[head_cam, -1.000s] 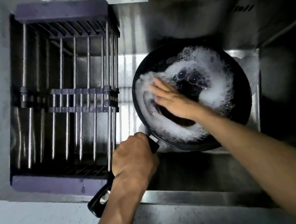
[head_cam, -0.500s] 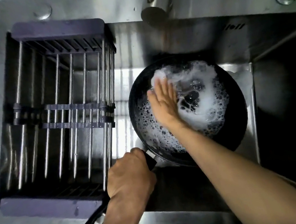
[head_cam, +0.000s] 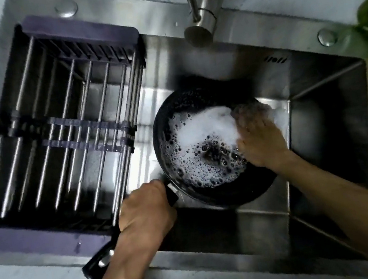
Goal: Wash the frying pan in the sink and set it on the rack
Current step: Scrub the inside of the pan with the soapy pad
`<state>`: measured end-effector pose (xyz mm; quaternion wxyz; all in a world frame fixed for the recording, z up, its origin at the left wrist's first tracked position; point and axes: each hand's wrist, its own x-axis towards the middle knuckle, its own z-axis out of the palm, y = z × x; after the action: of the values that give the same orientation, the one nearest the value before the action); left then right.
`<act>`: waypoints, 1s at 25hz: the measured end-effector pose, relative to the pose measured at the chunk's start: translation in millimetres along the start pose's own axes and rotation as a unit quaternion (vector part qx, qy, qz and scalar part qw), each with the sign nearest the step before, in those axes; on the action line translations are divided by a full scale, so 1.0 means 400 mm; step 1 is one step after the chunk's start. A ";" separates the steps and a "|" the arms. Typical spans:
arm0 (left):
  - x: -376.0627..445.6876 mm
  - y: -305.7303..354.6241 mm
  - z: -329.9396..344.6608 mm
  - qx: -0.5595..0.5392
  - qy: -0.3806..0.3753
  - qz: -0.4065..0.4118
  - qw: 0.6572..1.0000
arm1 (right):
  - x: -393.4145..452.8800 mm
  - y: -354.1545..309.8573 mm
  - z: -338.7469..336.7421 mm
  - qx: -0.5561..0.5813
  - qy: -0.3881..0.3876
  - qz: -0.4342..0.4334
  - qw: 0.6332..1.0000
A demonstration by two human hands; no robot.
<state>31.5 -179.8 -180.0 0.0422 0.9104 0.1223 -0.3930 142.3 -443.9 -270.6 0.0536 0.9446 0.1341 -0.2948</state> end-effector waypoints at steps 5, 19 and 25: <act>-0.013 0.006 0.002 -0.039 -0.002 -0.012 0.999 | -0.175 -0.044 -0.004 -0.010 -0.192 -0.075 0.978; -0.003 0.002 -0.001 -0.014 0.024 -0.003 1.000 | -0.220 -0.200 0.032 0.344 -0.184 -0.188 0.901; -0.002 -0.004 0.008 -0.019 0.028 -0.002 0.999 | -0.064 -0.154 0.052 0.218 -0.114 0.034 0.969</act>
<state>28.4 -179.1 -181.8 0.0551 0.9198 0.1328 -0.3652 93.2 -394.2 -274.4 -0.1292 0.8974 0.0274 -0.4210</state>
